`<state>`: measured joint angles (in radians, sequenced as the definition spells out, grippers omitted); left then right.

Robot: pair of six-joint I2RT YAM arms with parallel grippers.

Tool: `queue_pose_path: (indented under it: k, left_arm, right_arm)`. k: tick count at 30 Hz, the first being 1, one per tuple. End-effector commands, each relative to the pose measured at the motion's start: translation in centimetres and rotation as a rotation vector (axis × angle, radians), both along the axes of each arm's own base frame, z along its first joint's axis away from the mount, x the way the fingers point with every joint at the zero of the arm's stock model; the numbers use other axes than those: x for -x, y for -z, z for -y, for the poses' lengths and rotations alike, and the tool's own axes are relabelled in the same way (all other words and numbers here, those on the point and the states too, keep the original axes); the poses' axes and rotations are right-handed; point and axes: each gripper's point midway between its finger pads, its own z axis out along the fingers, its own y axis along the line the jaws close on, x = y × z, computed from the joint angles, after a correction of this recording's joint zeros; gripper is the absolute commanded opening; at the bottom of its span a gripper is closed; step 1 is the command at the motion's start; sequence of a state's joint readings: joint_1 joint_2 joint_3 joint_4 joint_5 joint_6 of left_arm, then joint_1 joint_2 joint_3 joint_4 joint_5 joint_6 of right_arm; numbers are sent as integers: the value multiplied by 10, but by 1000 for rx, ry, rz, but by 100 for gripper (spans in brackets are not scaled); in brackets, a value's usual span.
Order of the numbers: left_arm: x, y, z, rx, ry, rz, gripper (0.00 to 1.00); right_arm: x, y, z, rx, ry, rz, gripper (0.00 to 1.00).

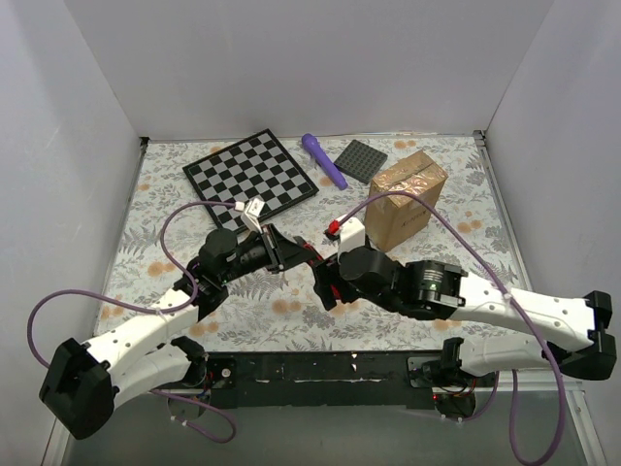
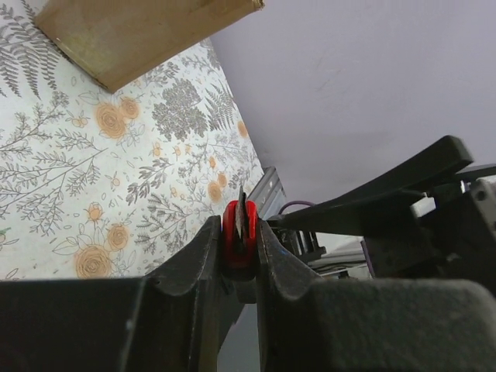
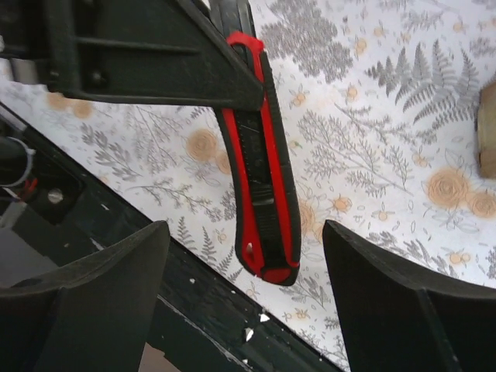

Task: Unpack the express box
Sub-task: Pick up the knife from the center of the board.

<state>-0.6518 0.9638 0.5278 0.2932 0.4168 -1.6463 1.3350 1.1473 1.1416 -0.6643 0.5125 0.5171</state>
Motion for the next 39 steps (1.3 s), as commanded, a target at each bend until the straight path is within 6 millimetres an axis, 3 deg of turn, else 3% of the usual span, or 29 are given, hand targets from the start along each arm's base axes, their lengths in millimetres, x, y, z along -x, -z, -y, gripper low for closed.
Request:
queue_pose_path:
  k: [1,5,7,8,9,11,12,13,15,16,25,28,36,39]
  left_arm:
    - [-10,-20,-8,40,-85,66,0]
    - [-17,-42,-10,80,-127,116,0]
    - [-18,-55,-12,113,-139,140,0]
    - [-17,-69,-14,152,-145,178,0]
    - [-16,-73,-15,174,-145,189,0]
    - [-10,-95,-20,250,-146,233,0]
    - [-7,-96,-21,264,-142,236,0]
    - [-4,-101,-23,289,-137,240,0]
    - [4,-114,-26,340,-118,279,0]
    - [8,-114,-25,343,-98,286,0]
    - [33,-114,-28,397,-8,291,0]
    - [36,-114,-27,406,11,282,0]
    - [45,-127,-24,424,69,306,0]
    - [48,-126,-24,424,81,307,0]
  right_arm:
    - [1,-51,-7,-249,25,25,93]
    - [1,-73,-1,-378,51,32,95]
    - [0,-73,6,-426,71,25,96]
    - [-1,-84,10,-485,80,29,95]
    - [-2,-76,12,-496,90,19,95]
    - [-4,-86,12,-582,93,24,96]
    - [-3,-95,18,-635,96,27,96]
    - [-2,-87,19,-645,100,21,96]
    - [0,-101,23,-730,83,29,96]
    - [0,-96,23,-729,75,30,96]
    - [12,-120,24,-884,-22,68,96]
    - [17,-127,16,-908,-70,75,95]
    - [13,-120,-11,-853,-116,76,89]
    - [11,-123,-15,-867,-135,76,81]
